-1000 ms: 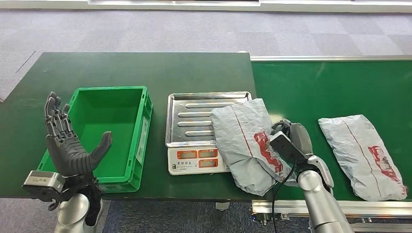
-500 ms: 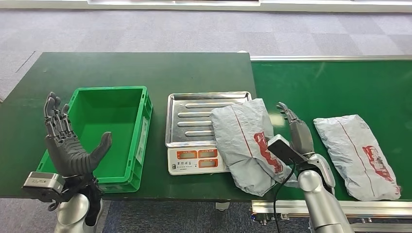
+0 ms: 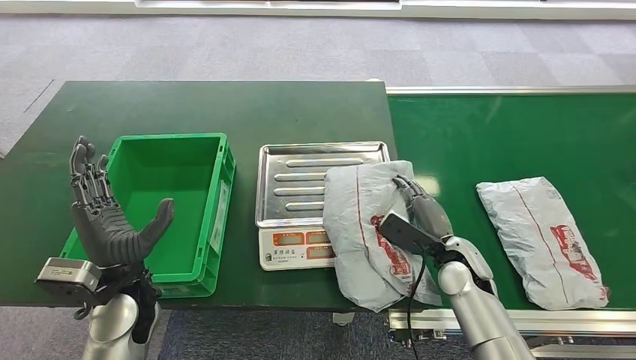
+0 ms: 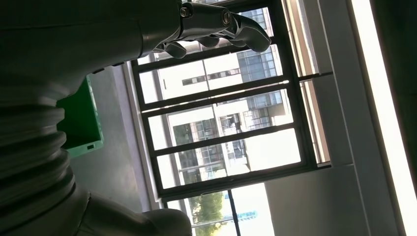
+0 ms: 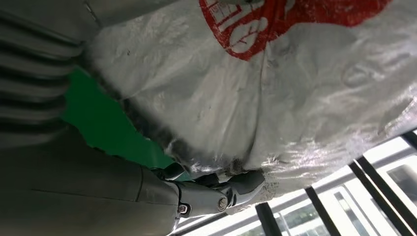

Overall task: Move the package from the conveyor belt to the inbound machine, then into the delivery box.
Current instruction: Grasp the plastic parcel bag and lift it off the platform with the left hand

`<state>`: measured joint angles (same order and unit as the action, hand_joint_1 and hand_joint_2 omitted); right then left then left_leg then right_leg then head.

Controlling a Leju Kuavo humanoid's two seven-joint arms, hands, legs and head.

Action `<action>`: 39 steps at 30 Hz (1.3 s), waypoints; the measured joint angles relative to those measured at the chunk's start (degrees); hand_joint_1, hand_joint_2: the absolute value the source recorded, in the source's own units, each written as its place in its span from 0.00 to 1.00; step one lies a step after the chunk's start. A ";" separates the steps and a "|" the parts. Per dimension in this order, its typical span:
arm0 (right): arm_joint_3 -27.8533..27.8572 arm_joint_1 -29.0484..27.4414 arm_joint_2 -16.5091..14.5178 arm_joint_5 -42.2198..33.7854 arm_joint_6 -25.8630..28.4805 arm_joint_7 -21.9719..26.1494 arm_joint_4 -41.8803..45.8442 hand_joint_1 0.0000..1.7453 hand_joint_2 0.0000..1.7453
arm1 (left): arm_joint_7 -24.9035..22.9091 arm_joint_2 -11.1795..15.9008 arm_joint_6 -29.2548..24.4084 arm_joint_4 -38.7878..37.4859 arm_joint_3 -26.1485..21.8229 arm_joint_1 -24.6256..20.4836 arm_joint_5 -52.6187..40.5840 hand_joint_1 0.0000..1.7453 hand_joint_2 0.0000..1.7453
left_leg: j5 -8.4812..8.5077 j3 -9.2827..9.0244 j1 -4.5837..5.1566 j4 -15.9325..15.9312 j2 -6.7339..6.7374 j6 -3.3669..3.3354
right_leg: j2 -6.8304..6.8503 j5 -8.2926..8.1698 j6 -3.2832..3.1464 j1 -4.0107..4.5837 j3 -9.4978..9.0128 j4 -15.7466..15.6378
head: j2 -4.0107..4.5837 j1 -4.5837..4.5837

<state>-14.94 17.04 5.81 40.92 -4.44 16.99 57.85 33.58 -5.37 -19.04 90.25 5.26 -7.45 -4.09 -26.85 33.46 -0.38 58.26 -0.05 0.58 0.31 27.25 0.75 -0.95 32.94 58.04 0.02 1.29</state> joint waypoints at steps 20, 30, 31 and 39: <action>-0.88 6.92 0.56 -2.49 -0.73 -0.08 -15.18 1.00 0.25 | -1.22 0.21 -0.68 -1.28 0.25 -0.62 -0.52 0.00 1.00 | 0.00 -0.51 0.00 0.00 0.41 0.00 | -0.35 -0.14 -0.07 0.08 -0.34 -0.02 | 0.00 0.00; -0.50 5.09 0.49 -2.76 9.44 4.51 -7.45 1.00 1.00 | -0.71 0.13 -1.50 -0.34 0.22 0.06 -1.19 0.00 1.00 | 0.02 -0.28 0.00 -0.01 0.38 0.03 | -0.36 -0.16 -0.09 0.11 -0.13 -0.01 | 0.00 0.00; -0.35 4.83 0.46 -3.11 10.06 4.72 -5.75 1.00 1.00 | -0.60 0.10 -1.55 -0.21 0.22 0.14 -1.20 0.00 1.00 | 0.02 -0.24 0.00 -0.01 0.36 0.03 | -0.34 -0.15 -0.09 0.11 -0.10 -0.01 | 0.00 0.00; 2.42 5.12 0.19 -8.18 13.88 5.43 7.66 1.00 1.00 | -0.27 -0.15 -2.03 0.49 0.22 0.21 -1.22 0.00 1.00 | 0.05 -0.02 0.00 0.00 0.28 0.02 | -0.27 -0.17 -0.07 0.03 0.05 -0.01 | 0.00 0.00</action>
<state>-12.52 22.16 6.00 32.74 9.44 22.41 65.51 33.31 -5.52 -21.07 90.73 5.49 -7.24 -5.31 -26.81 33.43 -0.38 58.26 0.23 0.60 0.04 27.08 0.68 -0.93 32.99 58.03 0.02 1.29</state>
